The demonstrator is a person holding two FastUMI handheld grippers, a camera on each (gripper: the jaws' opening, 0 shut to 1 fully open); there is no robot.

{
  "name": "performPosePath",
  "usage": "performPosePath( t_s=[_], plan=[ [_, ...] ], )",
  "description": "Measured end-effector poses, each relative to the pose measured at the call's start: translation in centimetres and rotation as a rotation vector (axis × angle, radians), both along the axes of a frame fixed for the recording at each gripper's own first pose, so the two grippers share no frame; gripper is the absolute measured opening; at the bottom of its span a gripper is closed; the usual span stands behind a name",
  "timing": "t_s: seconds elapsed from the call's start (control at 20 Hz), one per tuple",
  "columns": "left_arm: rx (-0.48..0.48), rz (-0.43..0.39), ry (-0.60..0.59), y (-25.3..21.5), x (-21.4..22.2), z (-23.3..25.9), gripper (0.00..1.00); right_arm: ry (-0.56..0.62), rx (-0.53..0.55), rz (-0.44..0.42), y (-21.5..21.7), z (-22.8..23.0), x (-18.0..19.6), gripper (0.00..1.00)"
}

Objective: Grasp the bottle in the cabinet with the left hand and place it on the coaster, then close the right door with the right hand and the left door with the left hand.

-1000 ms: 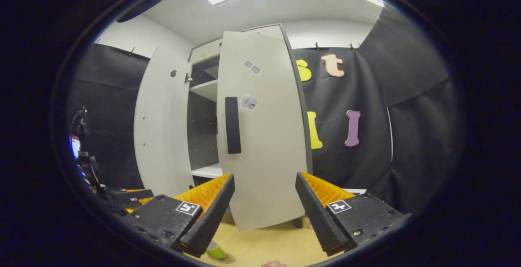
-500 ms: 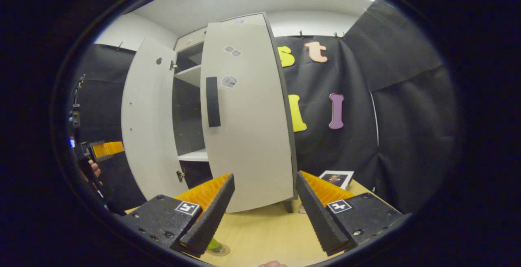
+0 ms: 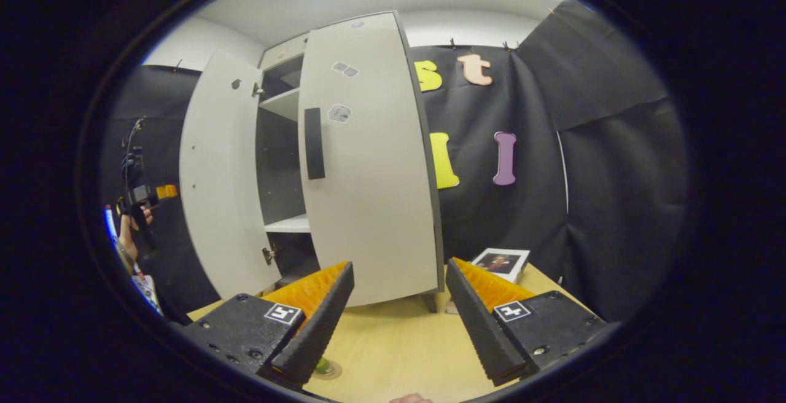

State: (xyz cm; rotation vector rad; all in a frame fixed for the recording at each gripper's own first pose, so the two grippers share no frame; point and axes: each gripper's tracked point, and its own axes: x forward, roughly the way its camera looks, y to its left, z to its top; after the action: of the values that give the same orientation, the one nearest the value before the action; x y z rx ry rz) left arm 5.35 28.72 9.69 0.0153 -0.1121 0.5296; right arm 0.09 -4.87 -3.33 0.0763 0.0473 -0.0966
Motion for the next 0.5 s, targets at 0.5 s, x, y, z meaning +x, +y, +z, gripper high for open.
performPosePath(
  t_s=[0.5],
  plan=[
    [0.078,-0.039,0.043,-0.4,1.6,-0.5,0.92,-0.008,0.027,-0.02,-1.4,0.7,0.9,0.99]
  ],
)
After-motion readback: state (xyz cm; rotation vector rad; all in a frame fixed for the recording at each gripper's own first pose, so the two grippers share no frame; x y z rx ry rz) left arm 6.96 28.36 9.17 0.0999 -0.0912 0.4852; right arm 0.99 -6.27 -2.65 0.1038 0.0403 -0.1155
